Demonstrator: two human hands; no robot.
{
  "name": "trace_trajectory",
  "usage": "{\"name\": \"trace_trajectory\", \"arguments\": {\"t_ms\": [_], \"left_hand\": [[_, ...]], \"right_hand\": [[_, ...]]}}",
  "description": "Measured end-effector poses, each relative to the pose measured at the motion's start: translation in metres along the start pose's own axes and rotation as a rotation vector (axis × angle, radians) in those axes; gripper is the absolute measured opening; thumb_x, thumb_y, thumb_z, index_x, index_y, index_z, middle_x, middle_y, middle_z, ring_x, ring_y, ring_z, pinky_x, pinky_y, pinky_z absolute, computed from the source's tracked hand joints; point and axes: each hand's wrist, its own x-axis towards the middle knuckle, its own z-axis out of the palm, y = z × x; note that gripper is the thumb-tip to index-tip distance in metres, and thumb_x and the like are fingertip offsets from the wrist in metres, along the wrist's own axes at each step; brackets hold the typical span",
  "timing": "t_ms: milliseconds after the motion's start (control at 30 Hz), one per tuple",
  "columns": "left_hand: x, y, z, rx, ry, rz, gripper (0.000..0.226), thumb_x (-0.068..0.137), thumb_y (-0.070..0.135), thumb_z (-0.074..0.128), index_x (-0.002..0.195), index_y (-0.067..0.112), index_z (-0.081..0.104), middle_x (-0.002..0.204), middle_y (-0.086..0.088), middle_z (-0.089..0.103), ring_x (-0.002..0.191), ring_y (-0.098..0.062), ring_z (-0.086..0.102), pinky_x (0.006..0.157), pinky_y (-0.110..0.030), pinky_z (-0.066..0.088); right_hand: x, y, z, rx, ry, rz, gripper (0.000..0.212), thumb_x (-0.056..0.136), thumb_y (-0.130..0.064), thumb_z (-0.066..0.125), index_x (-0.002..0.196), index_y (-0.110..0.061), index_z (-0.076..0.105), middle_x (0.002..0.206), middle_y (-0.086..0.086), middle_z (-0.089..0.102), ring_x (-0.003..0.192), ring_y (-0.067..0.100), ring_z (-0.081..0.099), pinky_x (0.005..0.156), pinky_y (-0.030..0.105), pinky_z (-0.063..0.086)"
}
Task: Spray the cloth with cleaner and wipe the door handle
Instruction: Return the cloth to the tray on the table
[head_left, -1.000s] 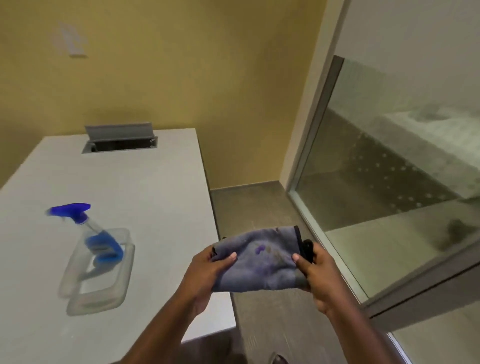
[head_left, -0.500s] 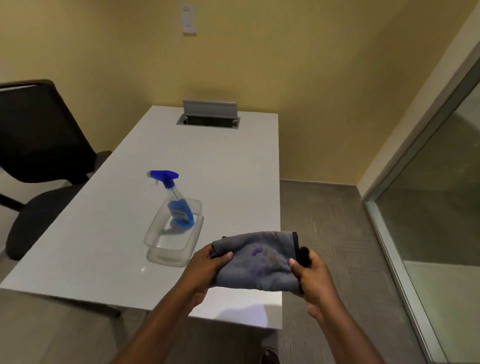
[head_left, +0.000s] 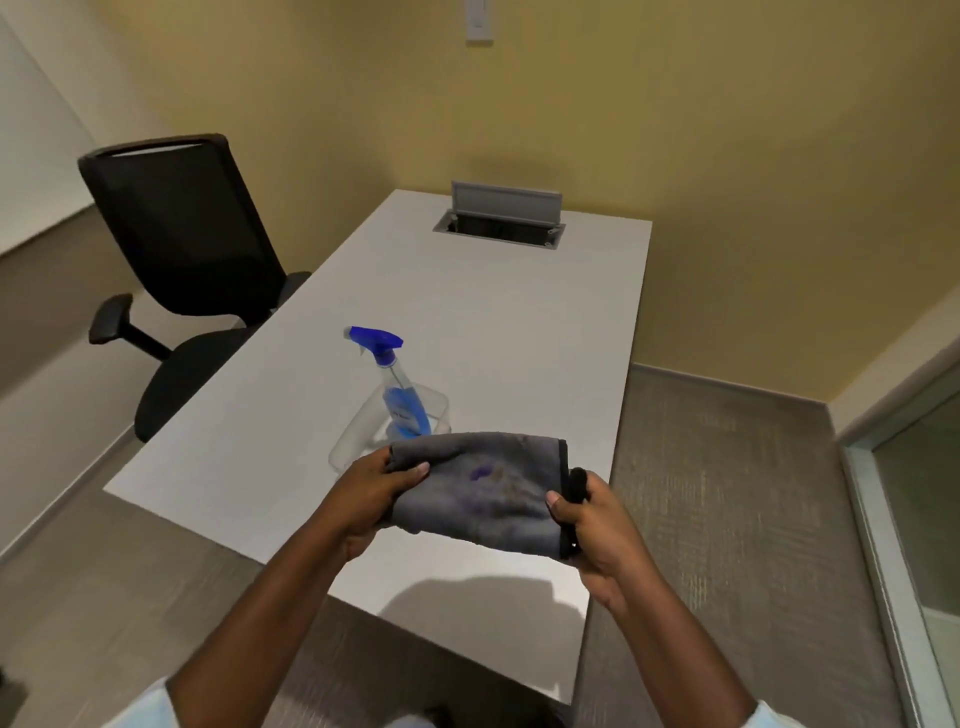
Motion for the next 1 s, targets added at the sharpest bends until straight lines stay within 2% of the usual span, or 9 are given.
{"name": "trace_trajectory", "arguments": {"t_ms": [233,300,433,500,567,633,767,900,1000], "left_hand": [[0.02,-0.012,-0.042,0.023,0.103,-0.033,0.023,0.091,0.021,0.067,0.114,0.019,0.068,0.102,-0.005,0.077,0.092,-0.026,0.073,0.062,-0.033,0.058],[0.031,-0.017,-0.061,0.002,0.085,-0.066,0.024,0.09,0.02,0.068,0.114,0.017,0.068,0.105,-0.004,0.077,0.1,-0.025,0.072,0.073,-0.035,0.059],[0.062,-0.027,-0.104,-0.042,0.019,-0.157,0.026,0.09,0.009,0.066,0.117,0.009,0.067,0.111,-0.013,0.074,0.107,-0.032,0.069,0.084,-0.04,0.056],[0.081,-0.031,-0.126,-0.046,-0.011,-0.202,0.032,0.088,0.001,0.065,0.119,0.006,0.065,0.114,-0.017,0.072,0.109,-0.035,0.067,0.085,-0.041,0.055],[0.106,-0.032,-0.148,-0.005,-0.026,-0.227,0.036,0.087,-0.004,0.063,0.122,0.003,0.062,0.117,-0.022,0.068,0.108,-0.036,0.065,0.085,-0.043,0.054],[0.129,-0.031,-0.164,0.13,-0.006,-0.215,0.035,0.086,-0.004,0.064,0.121,0.002,0.061,0.114,-0.022,0.067,0.104,-0.036,0.065,0.088,-0.046,0.056],[0.168,-0.03,-0.175,0.412,0.03,-0.151,0.029,0.084,-0.002,0.065,0.112,0.001,0.062,0.107,-0.02,0.067,0.095,-0.032,0.064,0.086,-0.041,0.054],[0.195,-0.037,-0.18,0.53,-0.007,-0.122,0.035,0.086,0.004,0.066,0.12,-0.002,0.058,0.117,-0.022,0.065,0.105,-0.036,0.063,0.095,-0.044,0.054],[0.208,-0.044,-0.182,0.584,-0.059,-0.08,0.037,0.086,0.011,0.069,0.12,-0.001,0.058,0.118,-0.021,0.066,0.104,-0.034,0.063,0.093,-0.04,0.053]], "right_hand": [[0.021,0.001,0.025,-0.222,-0.166,0.018,0.026,0.091,-0.005,0.06,0.114,-0.017,0.056,0.116,0.003,0.062,0.095,0.021,0.065,0.056,0.028,0.054],[0.03,0.006,0.041,-0.273,-0.158,-0.017,0.027,0.091,-0.008,0.06,0.115,-0.019,0.055,0.117,0.002,0.06,0.098,0.021,0.064,0.059,0.027,0.055],[0.053,0.02,0.079,-0.359,-0.099,-0.082,0.025,0.09,-0.012,0.061,0.112,-0.023,0.054,0.112,-0.001,0.06,0.1,0.022,0.063,0.079,0.04,0.058],[0.067,0.028,0.097,-0.39,-0.04,-0.097,0.026,0.088,-0.013,0.064,0.11,-0.023,0.055,0.107,-0.005,0.06,0.097,0.017,0.062,0.079,0.039,0.058],[0.084,0.038,0.119,-0.407,0.048,-0.108,0.026,0.086,-0.013,0.066,0.107,-0.023,0.056,0.104,-0.007,0.061,0.093,0.01,0.06,0.072,0.03,0.056],[0.1,0.047,0.141,-0.416,0.15,-0.108,0.026,0.084,-0.012,0.068,0.106,-0.022,0.057,0.102,-0.008,0.062,0.09,0.006,0.059,0.066,0.019,0.048],[0.125,0.065,0.184,-0.472,0.328,-0.1,0.026,0.081,-0.013,0.07,0.101,-0.025,0.058,0.093,-0.016,0.061,0.084,-0.002,0.057,0.061,0.01,0.042],[0.141,0.078,0.216,-0.471,0.459,-0.08,0.024,0.08,-0.011,0.068,0.098,-0.025,0.058,0.09,-0.014,0.062,0.082,0.004,0.06,0.063,0.012,0.045],[0.152,0.081,0.23,-0.483,0.561,-0.062,0.02,0.08,-0.009,0.066,0.094,-0.022,0.058,0.09,-0.005,0.065,0.082,0.014,0.062,0.073,0.024,0.052]]}}
